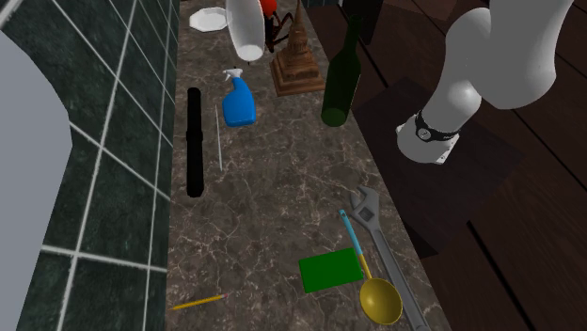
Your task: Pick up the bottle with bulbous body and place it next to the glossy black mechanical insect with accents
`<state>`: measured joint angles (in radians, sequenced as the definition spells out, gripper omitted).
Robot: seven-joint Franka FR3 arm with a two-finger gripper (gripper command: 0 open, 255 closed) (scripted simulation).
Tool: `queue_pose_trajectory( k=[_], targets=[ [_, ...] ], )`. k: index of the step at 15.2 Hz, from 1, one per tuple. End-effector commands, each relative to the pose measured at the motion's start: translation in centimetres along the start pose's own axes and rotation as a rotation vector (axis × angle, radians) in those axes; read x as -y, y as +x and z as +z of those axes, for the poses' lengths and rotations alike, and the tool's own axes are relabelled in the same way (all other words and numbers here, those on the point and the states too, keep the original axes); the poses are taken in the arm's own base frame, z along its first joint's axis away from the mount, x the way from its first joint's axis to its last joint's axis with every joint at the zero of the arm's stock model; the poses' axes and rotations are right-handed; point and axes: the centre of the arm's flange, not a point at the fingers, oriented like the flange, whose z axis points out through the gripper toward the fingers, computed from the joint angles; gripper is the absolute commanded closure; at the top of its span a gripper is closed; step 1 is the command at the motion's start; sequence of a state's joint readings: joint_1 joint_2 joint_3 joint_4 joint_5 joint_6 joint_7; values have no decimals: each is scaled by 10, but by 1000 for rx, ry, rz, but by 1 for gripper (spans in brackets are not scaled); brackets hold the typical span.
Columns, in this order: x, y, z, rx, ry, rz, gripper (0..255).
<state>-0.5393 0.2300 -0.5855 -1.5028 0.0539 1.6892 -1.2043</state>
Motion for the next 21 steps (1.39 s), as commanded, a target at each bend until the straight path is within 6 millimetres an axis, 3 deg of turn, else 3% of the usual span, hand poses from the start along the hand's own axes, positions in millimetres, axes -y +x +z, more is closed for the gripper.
queue_pose_trajectory(
  k=[1,21],
  targets=[
    [0,1,11,-1,-1,0,255],
    [2,8,112,-1,-1,0,255]
  ],
)
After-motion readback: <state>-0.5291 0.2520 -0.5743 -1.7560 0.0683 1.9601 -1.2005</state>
